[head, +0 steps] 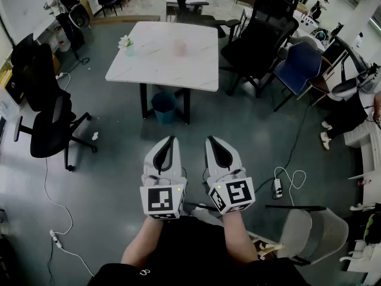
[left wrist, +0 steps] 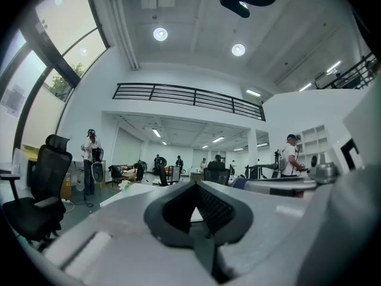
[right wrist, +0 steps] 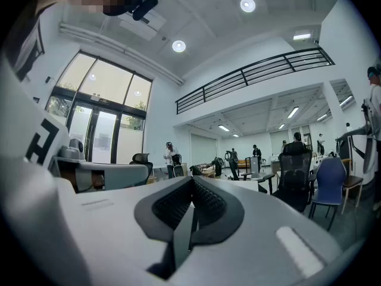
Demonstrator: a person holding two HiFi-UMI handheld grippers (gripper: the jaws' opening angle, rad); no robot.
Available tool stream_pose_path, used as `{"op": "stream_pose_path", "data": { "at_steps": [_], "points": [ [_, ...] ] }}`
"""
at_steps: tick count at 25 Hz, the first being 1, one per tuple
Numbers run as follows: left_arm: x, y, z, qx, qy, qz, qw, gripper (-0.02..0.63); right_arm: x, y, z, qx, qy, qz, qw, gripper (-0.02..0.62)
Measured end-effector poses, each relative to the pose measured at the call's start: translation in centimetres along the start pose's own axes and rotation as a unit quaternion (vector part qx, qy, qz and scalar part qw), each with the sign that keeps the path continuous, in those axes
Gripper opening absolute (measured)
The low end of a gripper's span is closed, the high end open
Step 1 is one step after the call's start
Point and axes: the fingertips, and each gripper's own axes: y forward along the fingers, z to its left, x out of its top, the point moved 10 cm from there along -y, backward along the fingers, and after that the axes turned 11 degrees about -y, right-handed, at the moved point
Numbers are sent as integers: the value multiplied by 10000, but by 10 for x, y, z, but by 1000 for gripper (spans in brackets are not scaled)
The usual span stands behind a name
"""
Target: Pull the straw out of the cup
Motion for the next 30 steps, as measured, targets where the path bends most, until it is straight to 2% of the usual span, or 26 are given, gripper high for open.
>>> {"op": "stream_pose_path", "data": {
  "at_steps": [7, 18, 30],
  "points": [
    [-1, 3, 7, -13, -69, 71, 10000, 2, 2, 6, 3, -69, 153, -170, 9997, -8],
    [-3, 24, 24, 169, -95, 277, 9994, 0, 2, 31, -2, -59, 65, -76, 9999, -8],
    [5, 92, 55, 616, 43, 112, 9980, 0, -2, 115, -40, 232, 73, -281, 9993, -8]
  ]
}}
